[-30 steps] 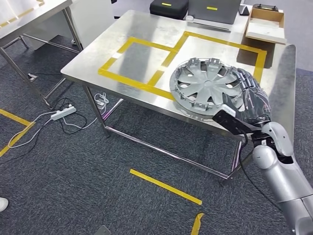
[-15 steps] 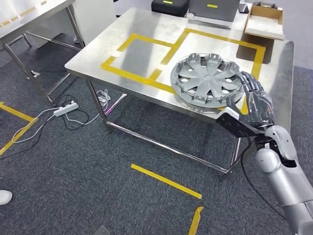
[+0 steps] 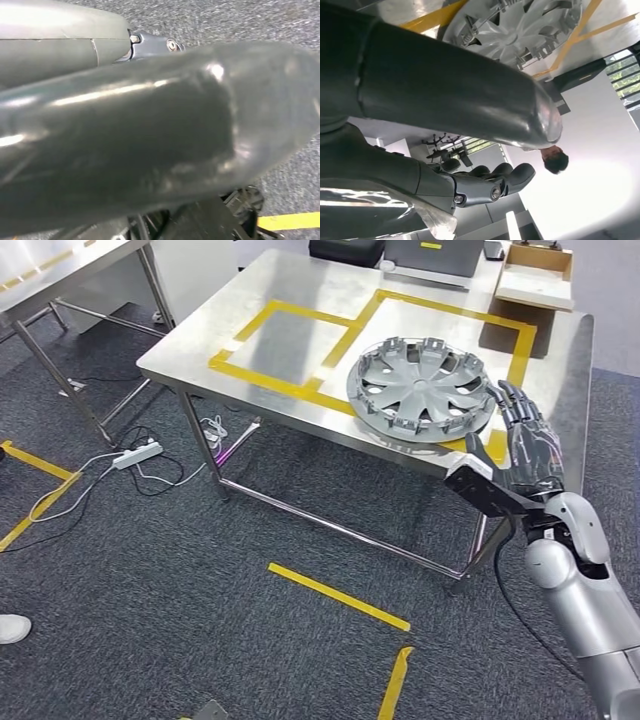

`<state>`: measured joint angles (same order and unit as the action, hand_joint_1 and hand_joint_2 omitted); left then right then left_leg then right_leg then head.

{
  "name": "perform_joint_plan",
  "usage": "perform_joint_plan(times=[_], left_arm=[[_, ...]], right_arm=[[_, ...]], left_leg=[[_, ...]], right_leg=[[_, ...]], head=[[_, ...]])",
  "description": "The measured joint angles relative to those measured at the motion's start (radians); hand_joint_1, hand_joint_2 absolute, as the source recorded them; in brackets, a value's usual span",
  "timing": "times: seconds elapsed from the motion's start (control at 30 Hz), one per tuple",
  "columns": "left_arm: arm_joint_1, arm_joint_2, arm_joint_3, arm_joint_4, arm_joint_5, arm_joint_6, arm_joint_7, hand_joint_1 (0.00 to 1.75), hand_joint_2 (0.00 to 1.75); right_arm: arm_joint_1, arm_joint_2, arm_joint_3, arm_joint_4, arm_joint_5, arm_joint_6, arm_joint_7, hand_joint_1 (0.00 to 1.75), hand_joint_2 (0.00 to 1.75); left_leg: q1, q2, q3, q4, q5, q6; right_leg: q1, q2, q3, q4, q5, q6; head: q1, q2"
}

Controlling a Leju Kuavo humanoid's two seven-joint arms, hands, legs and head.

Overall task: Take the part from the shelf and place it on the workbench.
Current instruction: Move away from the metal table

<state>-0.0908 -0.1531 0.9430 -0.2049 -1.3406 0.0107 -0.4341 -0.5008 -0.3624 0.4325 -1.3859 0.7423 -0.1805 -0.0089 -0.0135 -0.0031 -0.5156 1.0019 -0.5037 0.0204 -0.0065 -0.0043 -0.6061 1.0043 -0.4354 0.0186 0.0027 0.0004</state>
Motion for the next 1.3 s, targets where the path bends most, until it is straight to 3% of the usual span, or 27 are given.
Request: perform_joint_plan(times=[0.07, 0.1, 0.2, 0.23, 0.27, 0.3, 0.33, 0.37, 0.43, 0.5, 0.57, 0.6, 0.67, 0.73, 0.77, 0.8, 0.83, 0.9, 0.97, 1.0, 1.07, 1.13, 1.17, 1.23, 1.3], left_arm=[[0.0, 0.0, 0.0, 0.0, -0.003, 0.0, 0.0, 0.0, 0.0], [-0.001, 0.0, -0.001, 0.0, -0.004, 0.0, 0.0, 0.0, 0.0], [-0.002, 0.001, -0.001, 0.0, -0.004, 0.001, 0.001, 0.0, 0.0], [-0.002, 0.001, -0.002, 0.0, -0.005, 0.001, 0.002, 0.0, 0.0], [-0.001, 0.001, -0.002, 0.0, -0.005, 0.0, 0.002, 0.0, 0.0], [0.0, 0.001, -0.002, 0.0, -0.005, 0.0, 0.002, 0.0, 0.0], [0.0, 0.0, -0.002, 0.0, -0.006, 0.0, 0.002, 0.0, 0.0], [0.0, 0.0, -0.002, 0.0, -0.006, 0.0, 0.002, 0.0, 0.0], [0.0, 0.001, -0.002, 0.0, -0.006, 0.001, 0.002, 0.0, 0.0], [0.0, 0.002, -0.002, 0.0, -0.006, 0.002, 0.002, 0.0, 0.0], [0.001, 0.002, -0.002, 0.0, -0.006, 0.002, 0.002, 0.0, 0.0], [0.001, 0.002, -0.002, 0.0, -0.006, 0.003, 0.002, 0.0, 0.0], [0.002, 0.002, -0.002, 0.0, -0.006, 0.003, 0.002, 0.0, 0.0], [0.002, 0.001, -0.002, 0.0, -0.006, 0.003, 0.002, 0.0, 0.0], [0.002, 0.001, -0.002, 0.0, -0.006, 0.003, 0.002, 0.0, 0.0], [0.002, 0.001, -0.002, 0.0, -0.006, 0.002, 0.001, 0.0, 0.0], [0.002, 0.001, -0.002, 0.0, -0.006, 0.001, 0.001, 0.0, 0.0], [0.002, 0.001, -0.002, 0.0, -0.005, -0.001, 0.0, 0.0, 0.0], [0.001, 0.003, -0.002, 0.0, -0.004, 0.0, 0.002, 0.0, 0.0], [0.001, 0.004, -0.002, 0.0, -0.003, 0.0, 0.003, 0.0, 0.0], [0.001, 0.004, -0.002, 0.0, -0.002, 0.0, 0.005, 0.0, 0.0], [0.001, 0.004, -0.002, 0.0, -0.002, 0.001, 0.005, 0.0, 0.0], [0.001, 0.005, -0.002, 0.0, -0.002, 0.001, 0.006, 0.0, 0.0], [0.0, 0.006, -0.002, 0.0, -0.001, 0.001, 0.006, 0.0, 0.0], [0.001, 0.007, -0.002, 0.0, -0.002, 0.0, 0.006, 0.0, 0.0]], right_arm=[[0.001, -0.001, -0.001, 0.0, -0.001, 0.001, 0.0, 0.0, 0.0], [0.001, -0.002, -0.002, 0.0, -0.001, 0.002, 0.0, 0.0, 0.0], [0.003, -0.005, -0.002, 0.001, -0.003, 0.003, -0.001, 0.0, 0.0], [0.006, -0.005, -0.002, 0.001, -0.003, 0.004, -0.001, 0.0, 0.0], [0.009, -0.005, -0.002, 0.001, -0.004, 0.004, -0.001, 0.0, 0.0], [0.012, -0.005, -0.002, 0.001, -0.004, 0.004, -0.001, 0.0, 0.0], [0.014, -0.005, -0.002, 0.001, -0.004, 0.004, -0.001, 0.0, 0.0], [0.014, -0.006, -0.003, 0.0, -0.003, 0.004, -0.001, 0.0, 0.0], [0.014, -0.006, -0.006, -0.001, -0.003, 0.003, -0.001, 0.0, 0.0], [0.015, -0.006, -0.008, -0.002, -0.003, 0.003, -0.002, 0.0, 0.0], [0.016, -0.006, -0.009, -0.003, -0.003, 0.003, -0.002, 0.0, 0.0], [0.016, -0.006, -0.009, -0.003, -0.003, 0.003, -0.003, 0.0, 0.0], [0.015, -0.006, -0.009, -0.004, -0.003, 0.003, -0.003, 0.0, 0.0], [0.015, -0.006, -0.009, -0.004, -0.003, 0.003, -0.003, 0.0, 0.0], [0.016, -0.006, -0.009, -0.004, -0.003, 0.002, -0.003, 0.0, 0.0], [0.017, -0.006, -0.009, -0.004, -0.003, 0.0, -0.004, 0.0, 0.0], [0.018, -0.006, -0.01, -0.005, -0.003, -0.003, -0.006, 0.0, 0.0], [0.023, -0.006, -0.016, -0.008, -0.003, -0.015, -0.01, 0.0, 0.0], [0.03, -0.006, -0.025, -0.012, 0.004, -0.032, -0.012, 0.0, 0.0], [0.034, -0.006, -0.029, -0.014, 0.009, -0.04, -0.013, 0.0, 0.0], [0.044, -0.006, -0.035, -0.018, 0.018, -0.049, -0.015, 0.0, 0.0], [0.052, -0.006, -0.042, -0.023, 0.019, -0.052, -0.022, 0.0, 0.0], [0.055, -0.006, -0.045, -0.026, 0.018, -0.055, -0.028, 0.0, 0.0], [0.064, -0.006, -0.049, -0.033, 0.012, -0.06, -0.04, 0.0, 0.0], [0.079, -0.006, -0.051, -0.039, 0.007, -0.064, -0.048, 0.0, 0.0]], left_leg=[[0.001, 0.002, -0.007, -0.01, 0.015, 0.011], [0.002, 0.004, -0.014, -0.015, 0.025, 0.018], [0.003, 0.006, -0.045, -0.019, 0.052, 0.031], [0.002, 0.006, -0.058, -0.018, 0.06, 0.032], [0.002, 0.006, -0.07, -0.017, 0.068, 0.031], [0.002, 0.006, -0.082, -0.015, 0.076, 0.03], [0.003, 0.006, -0.094, -0.013, 0.084, 0.028], [0.003, 0.006, -0.104, -0.009, 0.09, 0.024], [0.001, 0.005, -0.12, 0.0, 0.101, 0.015], [-0.002, 0.004, -0.127, 0.006, 0.111, 0.006], [-0.001, 0.004, -0.132, 0.011, 0.115, -0.002], [0.001, 0.004, -0.138, 0.024, 0.098, -0.008], [0.004, 0.003, -0.166, 0.106, 0.02, -0.019], [0.007, 0.003, -0.199, 0.24, -0.065, -0.026], [0.008, 0.003, -0.206, 0.29, -0.083, -0.026], [0.009, 0.003, -0.199, 0.308, -0.08, -0.025], [0.009, 0.003, -0.176, 0.29, -0.06, -0.022], [0.006, 0.002, -0.089, 0.163, -0.01, -0.008], [0.001, 0.002, -0.011, 0.037, 0.005, 0.004], [-0.002, 0.002, 0.005, 0.007, 0.001, 0.008], [-0.003, 0.002, 0.008, -0.01, 0.001, 0.012], [0.0, 0.003, 0.005, -0.022, 0.012, 0.02], [0.001, 0.002, 0.001, -0.026, 0.019, 0.025], [0.001, -0.002, -0.01, -0.026, 0.028, 0.03], [0.001, -0.01, -0.021, -0.024, 0.035, 0.03]], right_leg=[[-0.004, 0.0, -0.01, 0.005, -0.002, 0.012], [-0.005, 0.001, -0.022, 0.024, -0.024, 0.017], [-0.006, 0.002, -0.082, 0.19, -0.146, 0.026], [-0.006, 0.002, -0.095, 0.246, -0.17, 0.029], [-0.006, 0.002, -0.096, 0.275, -0.172, 0.031], [-0.006, 0.002, -0.08, 0.27, -0.156, 0.032], [-0.007, 0.002, -0.046, 0.231, -0.128, 0.033], [-0.008, 0.002, 0.0, 0.165, -0.105, 0.034], [-0.007, 0.003, 0.091, 0.036, -0.095, 0.033], [-0.004, 0.006, 0.12, -0.011, -0.106, 0.028], [-0.005, 0.005, 0.11, -0.01, -0.098, 0.013], [-0.005, 0.004, 0.104, -0.01, -0.092, 0.003], [-0.006, 0.002, 0.088, -0.011, -0.075, -0.016], [-0.003, 0.001, 0.067, -0.009, -0.059, -0.023], [-0.002, 0.001, 0.056, -0.009, -0.052, -0.023], [0.0, 0.002, 0.047, -0.008, -0.046, -0.023], [0.001, 0.002, 0.038, -0.008, -0.04, -0.023], [0.004, 0.002, 0.027, -0.008, -0.031, -0.021], [0.006, 0.0, 0.022, -0.007, -0.023, -0.015], [0.006, -0.001, 0.019, -0.007, -0.019, -0.009], [0.005, -0.002, 0.014, -0.006, -0.012, 0.002], [0.004, -0.001, -0.004, 0.017, -0.031, 0.011], [0.004, 0.0, -0.023, 0.056, -0.058, 0.015], [0.003, 0.002, -0.078, 0.187, -0.127, 0.021], [0.003, 0.002, -0.114, 0.28, -0.158, 0.025]], head=[[0.0, 0.0], [0.001, 0.0], [0.003, 0.0], [0.003, 0.0], [0.003, 0.0], [0.003, 0.0], [0.003, 0.0], [0.003, 0.0], [0.002, 0.0], [0.001, 0.0], [0.001, 0.0], [0.0, 0.0], [-0.002, 0.0], [-0.002, 0.0], [-0.002, 0.0], [-0.002, 0.0], [-0.002, 0.0], [-0.002, 0.0], [-0.001, 0.0], [-0.001, 0.0], [-0.001, 0.0], [0.0, 0.0], [0.0, 0.0], [0.001, 0.0], [0.001, 0.0]])
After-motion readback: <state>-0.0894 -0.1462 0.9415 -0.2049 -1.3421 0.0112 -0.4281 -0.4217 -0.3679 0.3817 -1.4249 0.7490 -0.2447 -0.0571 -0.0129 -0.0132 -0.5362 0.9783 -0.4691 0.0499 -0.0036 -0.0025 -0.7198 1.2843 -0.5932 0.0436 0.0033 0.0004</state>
